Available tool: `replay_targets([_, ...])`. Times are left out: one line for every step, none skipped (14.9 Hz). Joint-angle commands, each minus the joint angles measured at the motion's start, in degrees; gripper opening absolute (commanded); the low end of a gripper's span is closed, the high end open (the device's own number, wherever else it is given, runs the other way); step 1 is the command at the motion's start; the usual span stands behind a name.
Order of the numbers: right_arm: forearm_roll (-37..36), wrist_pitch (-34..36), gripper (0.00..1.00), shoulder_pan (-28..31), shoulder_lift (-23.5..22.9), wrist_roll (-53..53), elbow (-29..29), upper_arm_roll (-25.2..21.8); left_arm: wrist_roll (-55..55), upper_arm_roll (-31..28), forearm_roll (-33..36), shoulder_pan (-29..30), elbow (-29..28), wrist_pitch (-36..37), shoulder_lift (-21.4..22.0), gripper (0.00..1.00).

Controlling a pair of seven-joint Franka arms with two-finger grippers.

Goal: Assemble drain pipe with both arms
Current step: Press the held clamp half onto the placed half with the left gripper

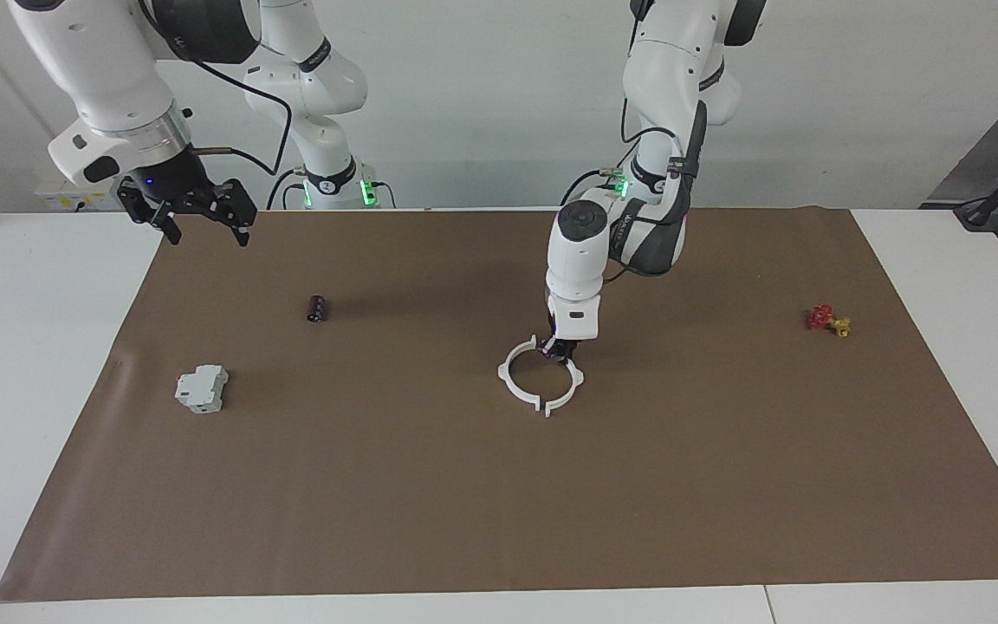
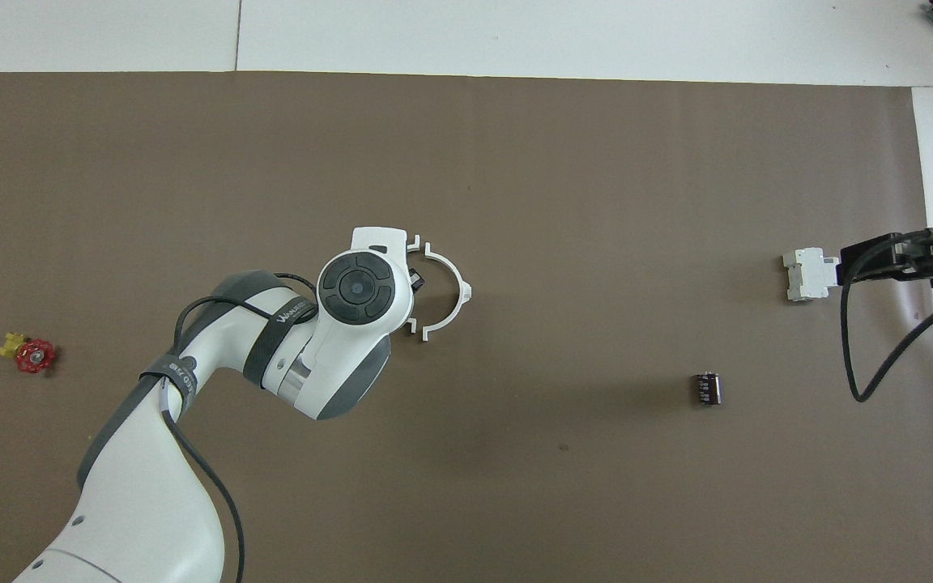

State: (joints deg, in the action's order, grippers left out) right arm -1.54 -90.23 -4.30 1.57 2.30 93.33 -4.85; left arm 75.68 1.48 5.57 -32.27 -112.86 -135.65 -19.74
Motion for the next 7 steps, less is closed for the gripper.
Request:
replay_targets([0.2,-0.9,1.00,0.3,0.6,-0.6,0.7,0.1,1.6,-0.8,1.3,-1.5,0.1,0.7,-0.3,0.00])
replay_targets([0.2,-0.9,1.00,0.3,0.6,-0.6,0.7,0.1,1.6,-0.8,1.3,-1.6,0.0,0.7,-0.3,0.00])
replay_targets([0.2,-0.9,1.00,0.3,0.5,-0.6,0.7,0.1,1.6,-0.8,1.3,-1.6,-0.1,0.7,-0.3,0.00])
replay_targets([0.2,-0.9,1.00,0.3,0.6,-0.6,0.7,0.1,1.6,-0.8,1.3,-1.6,-0.2,0.7,-0.3,0.00])
replay_targets([0.2,-0.9,1.00,0.3,0.5,-0.6,0.7,0.1,1.6,-0.8,1.3,-1.6,-0.2,0.7,-0.3,0.00])
replay_targets([0.2,-0.9,1.00,0.3,0.5,-0.5,0.7,0.1,1.5,-0.8,1.3,-1.6,-0.4,0.7,-0.2,0.00])
replay_targets([0.2,-0.9,1.00,0.3,0.6,-0.6,0.7,0.1,1.5,-0.9,1.3,-1.6,-0.6,0.7,-0.2,0.00])
